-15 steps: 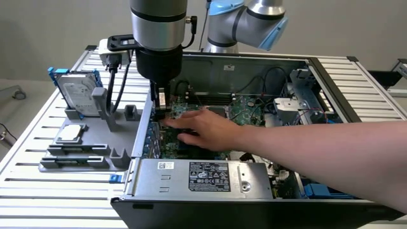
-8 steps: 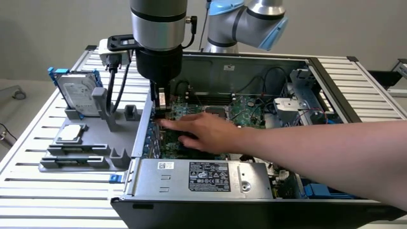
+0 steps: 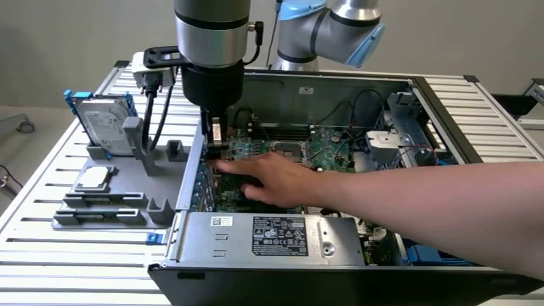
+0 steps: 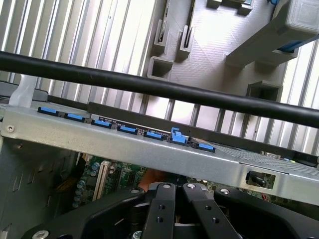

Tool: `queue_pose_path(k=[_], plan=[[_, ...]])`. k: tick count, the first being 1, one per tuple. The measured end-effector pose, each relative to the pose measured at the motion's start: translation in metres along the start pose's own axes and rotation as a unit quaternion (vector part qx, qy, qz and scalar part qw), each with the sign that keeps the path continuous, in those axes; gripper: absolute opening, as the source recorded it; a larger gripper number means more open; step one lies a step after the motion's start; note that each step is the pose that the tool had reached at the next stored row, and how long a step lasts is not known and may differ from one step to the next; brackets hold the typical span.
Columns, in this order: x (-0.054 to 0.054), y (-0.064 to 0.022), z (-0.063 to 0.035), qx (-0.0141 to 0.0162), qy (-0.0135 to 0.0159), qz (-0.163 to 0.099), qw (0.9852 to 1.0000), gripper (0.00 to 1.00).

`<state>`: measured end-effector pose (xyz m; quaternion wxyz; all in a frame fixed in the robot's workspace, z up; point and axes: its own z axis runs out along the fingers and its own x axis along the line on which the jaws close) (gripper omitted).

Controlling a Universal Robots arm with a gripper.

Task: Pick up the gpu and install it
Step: 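Press down on the gpu until it lock into place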

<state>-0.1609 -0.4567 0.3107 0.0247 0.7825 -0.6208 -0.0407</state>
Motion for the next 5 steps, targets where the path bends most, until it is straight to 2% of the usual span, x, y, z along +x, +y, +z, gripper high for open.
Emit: queue_pose_path(k=[5], plan=[[0.0000,0.0000,0.0000,0.0000,0.0000,0.000,1.0000,0.11]])
